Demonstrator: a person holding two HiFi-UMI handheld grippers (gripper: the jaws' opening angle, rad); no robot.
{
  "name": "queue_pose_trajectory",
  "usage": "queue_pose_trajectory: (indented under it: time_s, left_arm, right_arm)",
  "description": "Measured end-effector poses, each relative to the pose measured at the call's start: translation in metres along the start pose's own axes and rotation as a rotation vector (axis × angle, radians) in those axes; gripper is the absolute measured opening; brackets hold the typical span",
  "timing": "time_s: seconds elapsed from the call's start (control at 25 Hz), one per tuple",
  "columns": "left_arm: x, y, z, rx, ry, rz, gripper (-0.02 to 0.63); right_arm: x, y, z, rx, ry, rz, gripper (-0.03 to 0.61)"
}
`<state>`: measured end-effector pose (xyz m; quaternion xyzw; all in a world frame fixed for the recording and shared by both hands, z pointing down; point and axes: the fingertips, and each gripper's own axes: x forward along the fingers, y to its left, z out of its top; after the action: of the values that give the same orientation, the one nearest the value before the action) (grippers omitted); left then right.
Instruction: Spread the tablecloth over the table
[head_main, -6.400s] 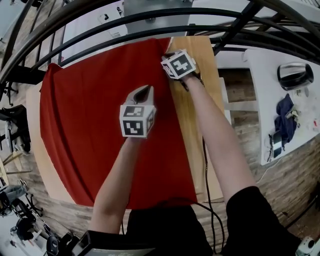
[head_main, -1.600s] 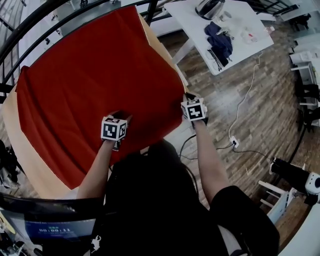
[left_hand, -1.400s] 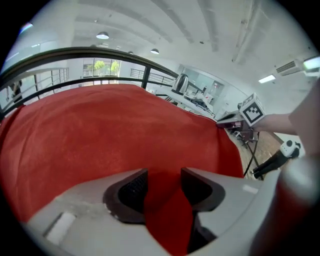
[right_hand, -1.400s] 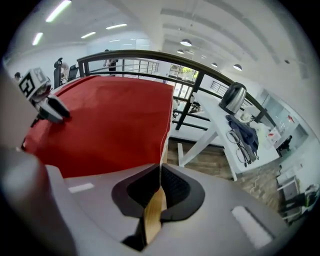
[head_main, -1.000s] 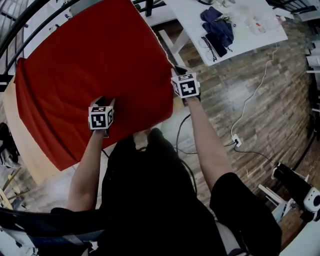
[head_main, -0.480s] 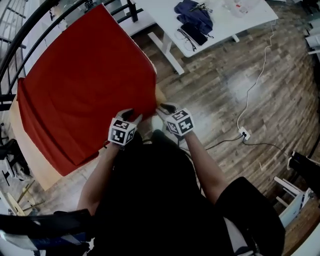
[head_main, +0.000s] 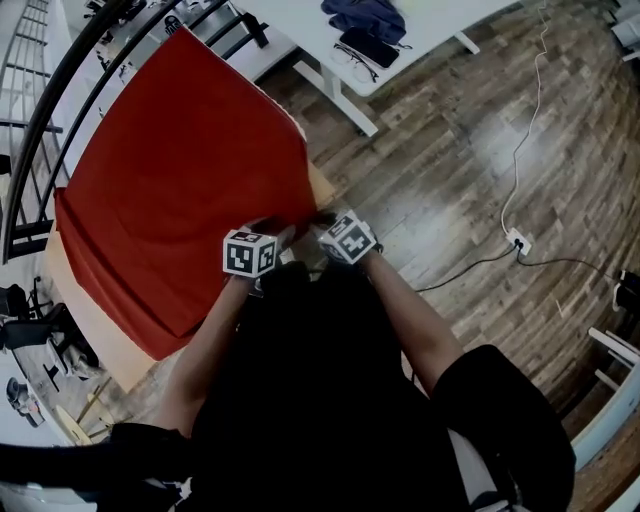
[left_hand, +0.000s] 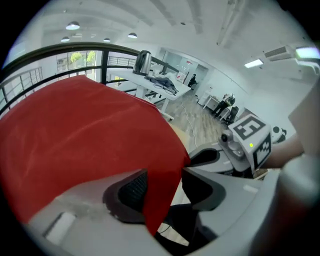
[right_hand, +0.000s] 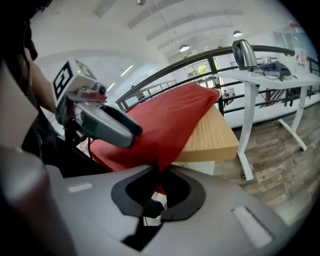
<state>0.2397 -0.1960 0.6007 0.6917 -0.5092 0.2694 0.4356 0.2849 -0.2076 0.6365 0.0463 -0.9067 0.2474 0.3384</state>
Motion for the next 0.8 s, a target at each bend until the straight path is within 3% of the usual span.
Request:
queue_pose_trajectory:
  time_s: [0.12, 0.28, 0.36, 0.44, 0.52, 0.6, 0.68, 0.8]
  left_arm:
    - [-0.008, -0.013, 0.023, -0.04, -0.051, -0.035, 0.233]
    - [-0.013, -0.027, 0.063, -0.117, -0.13, -0.095, 0.253]
    - [-0.008, -0.024, 0.065, -0.094, -0.08, -0.075, 0.226]
    - [-0.002, -0.018, 0.059, -0.015, -0.01, -0.059, 0.181]
    - [-0.002, -0.012, 0.059, 0.01, -0.002, -0.062, 0.093]
    - [-0.01, -0.004, 0.065, 0.007, -0.045, -0.059, 0.012]
    - [-0.023, 0.007, 0.064, 0.036, -0.069, -0.055, 0.012]
    - [-0.045, 0.036, 0.051, 0.051, -0.073, -0.054, 0.014]
  right_arm:
    - [-0.025, 0.027, 0.014, -0.047, -0.05, 0.006, 0.025]
    - [-0.034, 0.055, 0.043, -0.227, -0.108, -0.005, 0.025]
    - [-0.033, 0.062, 0.054, -0.288, -0.141, -0.013, 0.025]
    - [-0.031, 0.063, 0.063, -0.304, -0.159, -0.038, 0.023]
    - [-0.025, 0.062, 0.065, -0.3, -0.149, -0.055, 0.023]
    - [-0.021, 0.059, 0.062, -0.272, -0.132, -0.051, 0.062]
    - [-0.022, 0.055, 0.06, -0.206, -0.124, -0.048, 0.116]
    - [-0.029, 0.051, 0.057, -0.068, -0.127, -0.042, 0.12]
